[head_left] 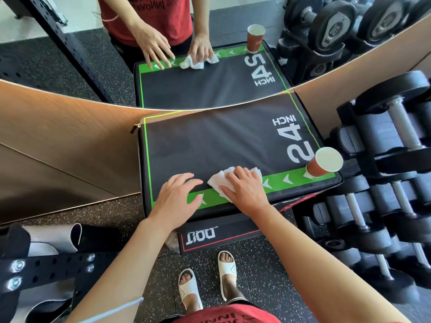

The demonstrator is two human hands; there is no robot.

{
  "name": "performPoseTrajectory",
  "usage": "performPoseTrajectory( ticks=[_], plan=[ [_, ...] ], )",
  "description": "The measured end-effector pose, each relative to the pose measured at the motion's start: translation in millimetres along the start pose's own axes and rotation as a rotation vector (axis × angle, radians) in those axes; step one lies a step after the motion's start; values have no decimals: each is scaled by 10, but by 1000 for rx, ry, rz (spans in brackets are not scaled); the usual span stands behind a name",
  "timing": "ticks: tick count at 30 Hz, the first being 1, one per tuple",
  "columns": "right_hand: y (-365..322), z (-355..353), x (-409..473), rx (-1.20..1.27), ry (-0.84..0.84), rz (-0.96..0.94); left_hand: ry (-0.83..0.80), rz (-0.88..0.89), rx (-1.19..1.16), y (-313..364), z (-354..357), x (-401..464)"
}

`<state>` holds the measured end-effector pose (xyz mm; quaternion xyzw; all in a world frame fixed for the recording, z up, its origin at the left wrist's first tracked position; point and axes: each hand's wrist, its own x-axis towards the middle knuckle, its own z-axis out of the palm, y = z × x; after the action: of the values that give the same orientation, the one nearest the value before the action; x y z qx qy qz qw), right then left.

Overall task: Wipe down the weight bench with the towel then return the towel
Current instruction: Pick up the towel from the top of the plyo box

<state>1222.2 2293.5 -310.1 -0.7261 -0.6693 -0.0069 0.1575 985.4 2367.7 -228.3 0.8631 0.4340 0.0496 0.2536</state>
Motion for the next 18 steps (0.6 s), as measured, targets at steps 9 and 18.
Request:
performPoseTrajectory(
  ticks=[9, 18],
  plan=[
    [104, -437, -58, 4, 149, 151, 16, 93, 0, 378, -107, 198],
    [134, -895, -294, 7, 278, 254, 36, 279, -37, 686, -266, 309]
  ],
)
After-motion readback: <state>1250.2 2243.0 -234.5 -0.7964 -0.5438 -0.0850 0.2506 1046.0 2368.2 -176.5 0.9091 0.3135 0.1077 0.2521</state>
